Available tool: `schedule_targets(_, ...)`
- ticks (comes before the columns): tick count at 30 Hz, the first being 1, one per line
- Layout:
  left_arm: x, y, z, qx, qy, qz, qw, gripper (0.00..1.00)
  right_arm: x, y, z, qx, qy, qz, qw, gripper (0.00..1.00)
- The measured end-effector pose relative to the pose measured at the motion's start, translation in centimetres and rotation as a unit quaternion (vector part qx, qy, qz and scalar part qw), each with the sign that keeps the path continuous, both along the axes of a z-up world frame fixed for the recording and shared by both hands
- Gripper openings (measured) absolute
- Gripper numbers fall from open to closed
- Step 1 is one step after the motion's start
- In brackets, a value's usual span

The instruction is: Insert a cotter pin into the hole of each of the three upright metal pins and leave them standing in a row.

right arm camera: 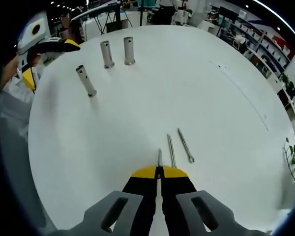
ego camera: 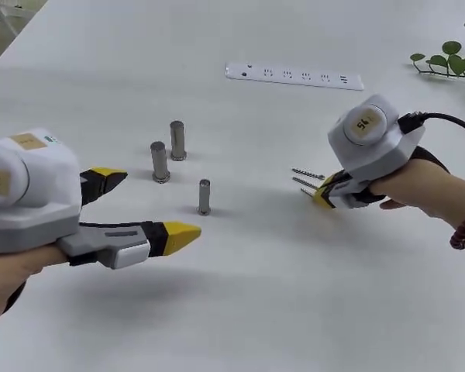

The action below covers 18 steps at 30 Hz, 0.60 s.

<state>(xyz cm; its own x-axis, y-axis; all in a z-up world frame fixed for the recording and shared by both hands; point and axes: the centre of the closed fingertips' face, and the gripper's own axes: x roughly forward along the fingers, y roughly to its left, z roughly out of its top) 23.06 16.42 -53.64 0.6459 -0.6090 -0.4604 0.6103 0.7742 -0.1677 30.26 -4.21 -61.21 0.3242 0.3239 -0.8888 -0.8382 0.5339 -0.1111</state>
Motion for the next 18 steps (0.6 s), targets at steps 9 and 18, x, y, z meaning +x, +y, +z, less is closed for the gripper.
schedule_targets(9, 0.3, -0.5, 0.4, 0.004, -0.008, -0.008, 0.9999, 0.76, -0.1, 0.6, 0.7, 0.017, -0.017, 0.019, 0.9995, 0.00)
schedule_targets(18, 0.2, -1.3, 0.6, 0.010, -0.011, -0.025, 0.9996, 0.68, -1.0, 2.0, 2.3, 0.028, -0.053, 0.059, 0.9965, 0.00)
